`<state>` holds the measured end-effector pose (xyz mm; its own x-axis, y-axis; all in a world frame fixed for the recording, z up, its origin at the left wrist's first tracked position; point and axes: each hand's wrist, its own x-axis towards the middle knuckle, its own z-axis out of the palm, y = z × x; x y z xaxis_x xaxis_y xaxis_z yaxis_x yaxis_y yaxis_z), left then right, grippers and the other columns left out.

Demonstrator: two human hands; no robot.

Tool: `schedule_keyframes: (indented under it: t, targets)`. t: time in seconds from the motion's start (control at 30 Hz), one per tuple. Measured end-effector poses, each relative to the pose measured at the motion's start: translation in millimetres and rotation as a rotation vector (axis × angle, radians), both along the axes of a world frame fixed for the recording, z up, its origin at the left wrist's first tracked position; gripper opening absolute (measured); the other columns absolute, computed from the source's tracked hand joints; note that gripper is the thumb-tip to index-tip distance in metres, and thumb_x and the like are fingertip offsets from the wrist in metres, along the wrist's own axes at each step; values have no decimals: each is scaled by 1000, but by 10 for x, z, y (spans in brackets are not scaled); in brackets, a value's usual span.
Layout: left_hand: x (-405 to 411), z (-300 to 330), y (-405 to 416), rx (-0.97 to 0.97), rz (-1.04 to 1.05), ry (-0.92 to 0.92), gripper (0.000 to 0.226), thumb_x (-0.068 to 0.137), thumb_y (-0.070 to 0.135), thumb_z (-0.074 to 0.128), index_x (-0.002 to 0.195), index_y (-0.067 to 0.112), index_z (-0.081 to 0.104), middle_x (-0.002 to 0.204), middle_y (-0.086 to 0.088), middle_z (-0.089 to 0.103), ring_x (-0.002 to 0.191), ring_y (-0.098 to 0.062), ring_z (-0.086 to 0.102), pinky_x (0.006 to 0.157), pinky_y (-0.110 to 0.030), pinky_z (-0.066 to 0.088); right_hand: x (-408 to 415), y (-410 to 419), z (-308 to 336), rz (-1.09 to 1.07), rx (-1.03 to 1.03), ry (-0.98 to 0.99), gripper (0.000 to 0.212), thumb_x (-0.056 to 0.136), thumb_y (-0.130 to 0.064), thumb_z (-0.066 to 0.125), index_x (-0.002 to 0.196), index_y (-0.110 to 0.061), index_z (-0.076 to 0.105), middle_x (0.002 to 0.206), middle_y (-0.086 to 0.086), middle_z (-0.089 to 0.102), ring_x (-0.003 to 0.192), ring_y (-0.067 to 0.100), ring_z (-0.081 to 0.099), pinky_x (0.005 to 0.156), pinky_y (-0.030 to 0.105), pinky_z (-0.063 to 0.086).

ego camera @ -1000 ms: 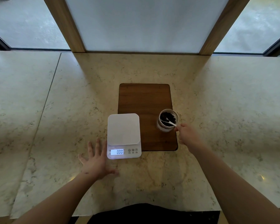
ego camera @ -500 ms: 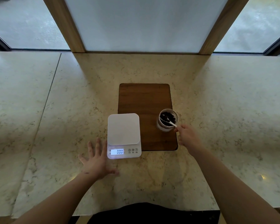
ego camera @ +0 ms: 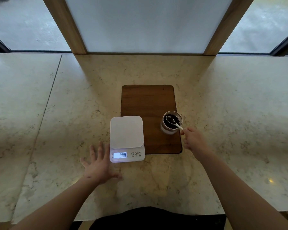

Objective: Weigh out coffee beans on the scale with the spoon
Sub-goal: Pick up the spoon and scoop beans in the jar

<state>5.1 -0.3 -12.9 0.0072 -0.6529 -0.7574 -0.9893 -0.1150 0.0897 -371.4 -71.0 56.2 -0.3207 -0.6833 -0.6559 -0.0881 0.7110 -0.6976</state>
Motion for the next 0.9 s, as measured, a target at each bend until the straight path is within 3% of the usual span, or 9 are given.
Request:
schedule_keyframes:
  t: [0.17, 0.4, 0.53, 0.63, 0.73, 0.9]
  targets:
    - [-22, 37, -2, 1, -8, -11, 153, 45, 106, 46, 138, 36, -52, 143, -2, -62, 131, -38, -56, 109, -83, -7, 61, -21, 97, -28, -14, -48, 28, 102, -17, 41, 80, -8, 57, 45, -6, 29, 41, 12, 25, 36, 26, 22]
    - [-37, 81, -9, -1, -2, -6, 151, 42, 106, 43, 133, 37, -55, 150, -4, -56, 132, -38, -55, 109, -83, -8, 80, -67, 176, 8, -28, -11, 30, 102, -19, 41, 80, -9, 58, 51, -2, 30, 43, 14, 28, 41, 30, 25]
    - [-56, 104, -4, 2, -8, -3, 153, 45, 105, 48, 137, 36, -53, 150, -4, -56, 132, -39, -55, 109, -83, -8, 57, -62, 182, 154, -47, 301, 30, 98, -17, 41, 77, -9, 61, 59, 4, 45, 55, 21, 43, 58, 38, 36]
    - [-57, 116, -4, 6, -7, -10, 152, 50, 103, 52, 137, 35, -53, 149, -4, -57, 133, -39, -54, 110, -83, -7, 45, -64, 169, 332, -151, 624, 29, 101, -15, 39, 84, -4, 60, 71, 9, 58, 59, 21, 50, 50, 31, 34]
    - [-57, 112, -1, 6, -12, -11, 152, 51, 102, 53, 137, 35, -53, 150, -4, -57, 133, -39, -53, 111, -83, -6, 70, -92, 192, 471, -264, 857, 22, 98, -6, 42, 78, -10, 47, 64, 5, 51, 52, 17, 46, 43, 30, 26]
    - [-38, 69, 4, 1, -7, -18, 152, 44, 105, 46, 136, 36, -54, 149, -3, -57, 133, -37, -55, 110, -83, -7, 76, -160, 238, 601, -327, 959, 24, 88, 4, 43, 79, -17, 38, 56, -5, 38, 46, 10, 37, 41, 25, 19]
